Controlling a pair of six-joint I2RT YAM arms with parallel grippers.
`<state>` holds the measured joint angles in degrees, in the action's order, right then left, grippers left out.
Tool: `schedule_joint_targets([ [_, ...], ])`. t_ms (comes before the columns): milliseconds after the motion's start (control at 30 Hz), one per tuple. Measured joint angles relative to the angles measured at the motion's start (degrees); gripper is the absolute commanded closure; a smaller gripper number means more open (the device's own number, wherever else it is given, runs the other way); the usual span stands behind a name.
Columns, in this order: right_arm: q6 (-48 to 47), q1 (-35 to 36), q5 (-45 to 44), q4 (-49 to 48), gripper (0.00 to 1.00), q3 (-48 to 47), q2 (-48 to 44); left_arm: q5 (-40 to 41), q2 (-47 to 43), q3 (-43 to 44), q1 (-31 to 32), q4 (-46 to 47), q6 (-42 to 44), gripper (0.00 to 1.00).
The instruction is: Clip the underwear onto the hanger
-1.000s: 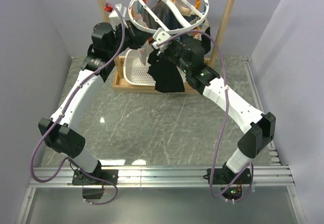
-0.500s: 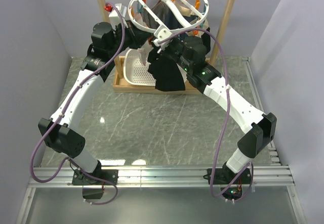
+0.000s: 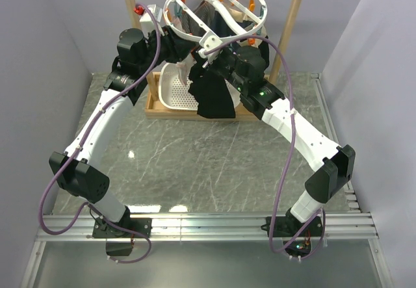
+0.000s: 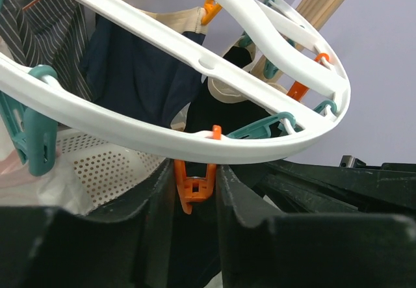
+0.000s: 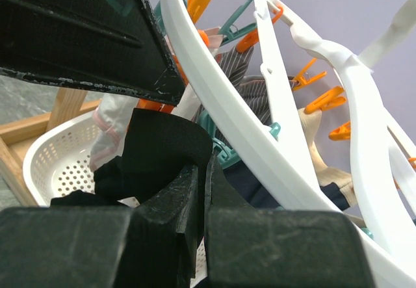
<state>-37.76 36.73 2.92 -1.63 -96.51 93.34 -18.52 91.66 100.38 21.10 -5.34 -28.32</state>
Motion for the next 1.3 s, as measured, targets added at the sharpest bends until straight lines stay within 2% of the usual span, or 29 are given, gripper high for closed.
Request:
schedule_joint_targets([
  [267,0.46,-0.02,0.15,0.02,1.00,0.00,0.00,0.00,0.00,0.02,-0.02,0.04,-0.13,0.58],
  [567,0.50,-0.02,0.22,0.02,1.00,0.00,0.00,0.37,0.00,0.20,-0.09,-0.04,-0.76,0.39],
  [633,0.66,-0.02,0.55,0.04,1.00,0.00,0.00,0.35,0.00,0.26,-0.22,0.02,-1.09,0.32],
  [667,0.68,-0.02,0.70,0.09,1.00,0.00,0.00,0.28,0.00,0.26,-0.39,0.07,-1.40,0.24],
  [767,0.85,-0.02,1.29,0.15,1.00,0.00,0.00,-0.76,0.00,0.24,-1.29,0.57,-3.34,0.16],
  [867,1.07,-0.02,1.77,0.39,1.00,0.00,0.00,-2.93,-0.28,-0.07,-2.97,2.51,-6.29,0.01],
  [1067,2.45,-0.02,4.09,1.40,1.00,0.00,0.00,-7.15,-4.00,-4.39,-5.55,7.30,-10.97,0.01],
  [1100,2.84,-0.02,4.55,1.84,0.97,0.00,0.00,-7.74,-4.85,-5.16,-5.70,7.78,-11.56,0.01],
  [1133,3.28,-0.02,5.09,2.29,0.87,0.00,0.00,-8.31,-5.66,-5.79,-5.84,8.11,-11.89,0.01],
  [1200,4.37,-0.02,6.40,3.39,0.81,0.00,0.00,-9.14,-7.43,-7.37,-6.32,8.98,-12.37,0.01],
  [1233,4.94,-0.02,7.06,4.00,0.72,0.00,0.00,-9.66,-8.39,-8.28,-6.56,9.18,-12.59,0.01],
  [1300,6.16,-0.02,8.57,5.51,0.63,0.00,0.00,-10.34,-10.45,-10.38,-7.34,9.38,-12.83,0.01],
])
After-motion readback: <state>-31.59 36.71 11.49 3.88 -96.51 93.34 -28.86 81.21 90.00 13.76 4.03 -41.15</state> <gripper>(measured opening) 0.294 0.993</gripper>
